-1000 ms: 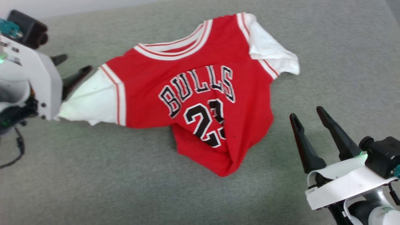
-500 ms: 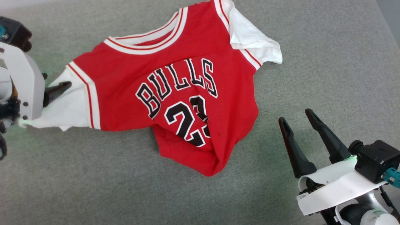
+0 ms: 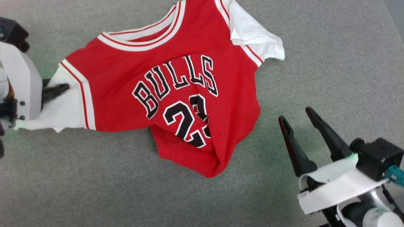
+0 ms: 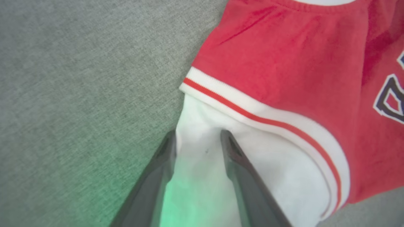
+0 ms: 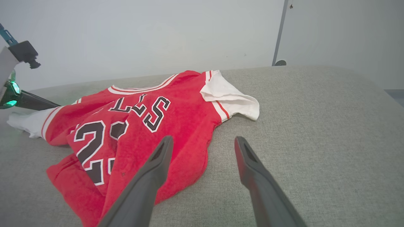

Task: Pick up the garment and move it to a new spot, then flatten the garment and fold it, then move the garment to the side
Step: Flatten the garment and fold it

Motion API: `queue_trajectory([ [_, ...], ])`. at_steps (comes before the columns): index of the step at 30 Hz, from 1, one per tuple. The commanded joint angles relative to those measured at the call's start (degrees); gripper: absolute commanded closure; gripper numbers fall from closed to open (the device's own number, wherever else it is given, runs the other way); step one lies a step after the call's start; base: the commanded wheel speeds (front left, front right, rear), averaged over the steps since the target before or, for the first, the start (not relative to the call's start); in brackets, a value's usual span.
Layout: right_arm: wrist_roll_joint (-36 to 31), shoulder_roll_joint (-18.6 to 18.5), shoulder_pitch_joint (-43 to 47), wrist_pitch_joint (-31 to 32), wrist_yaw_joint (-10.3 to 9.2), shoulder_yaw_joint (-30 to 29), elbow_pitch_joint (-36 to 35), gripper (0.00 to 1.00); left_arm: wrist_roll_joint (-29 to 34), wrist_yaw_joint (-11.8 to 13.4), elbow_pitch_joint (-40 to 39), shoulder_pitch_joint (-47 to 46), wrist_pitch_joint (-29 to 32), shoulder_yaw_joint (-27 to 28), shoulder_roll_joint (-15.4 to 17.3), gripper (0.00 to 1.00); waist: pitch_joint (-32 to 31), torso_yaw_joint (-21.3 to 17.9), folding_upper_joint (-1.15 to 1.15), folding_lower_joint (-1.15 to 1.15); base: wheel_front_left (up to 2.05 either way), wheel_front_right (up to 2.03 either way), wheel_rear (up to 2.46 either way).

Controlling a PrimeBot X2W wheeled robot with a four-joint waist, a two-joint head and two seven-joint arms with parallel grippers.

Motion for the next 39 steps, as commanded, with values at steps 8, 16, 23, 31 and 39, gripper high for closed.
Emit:
queue_trajectory([
  [8,1.5,-4.6,-13.4,11.6,-0.04,1.1,4.0,0.0,-0.9,-0.2,-1.1,-2.5,-1.4,-3.4,-1.8,1.0,1.7,1.8,0.0,0.0,0.0,0.0,0.0],
  [16,6.0,-8.3,-34.0,27.7,-0.04,-1.6,17.1,0.0,-1.2,-0.1,-2.4,-6.6,-3.5,-5.5,-3.0,1.0,5.0,5.4,0.0,0.0,0.0,0.0,0.0],
  [23,5.5,-6.7,-48.7,32.5,-0.04,-3.4,30.8,0.0,-1.4,-0.1,-4.3,-10.0,-4.8,-7.2,-3.3,1.0,8.8,7.8,0.0,0.0,0.0,0.0,0.0],
  [31,2.2,-5.3,-59.6,31.1,-0.04,-3.8,44.9,0.0,-1.3,-0.1,-7.7,-12.0,-5.4,-9.0,-3.9,1.0,11.3,10.2,0.0,0.0,0.0,0.0,0.0],
  [39,-1.5,-5.3,-65.3,26.4,-0.04,-5.3,54.8,0.0,-1.3,0.0,-9.6,-12.6,-5.6,-9.9,-3.6,1.0,12.1,10.7,0.0,0.0,0.0,0.0,0.0],
])
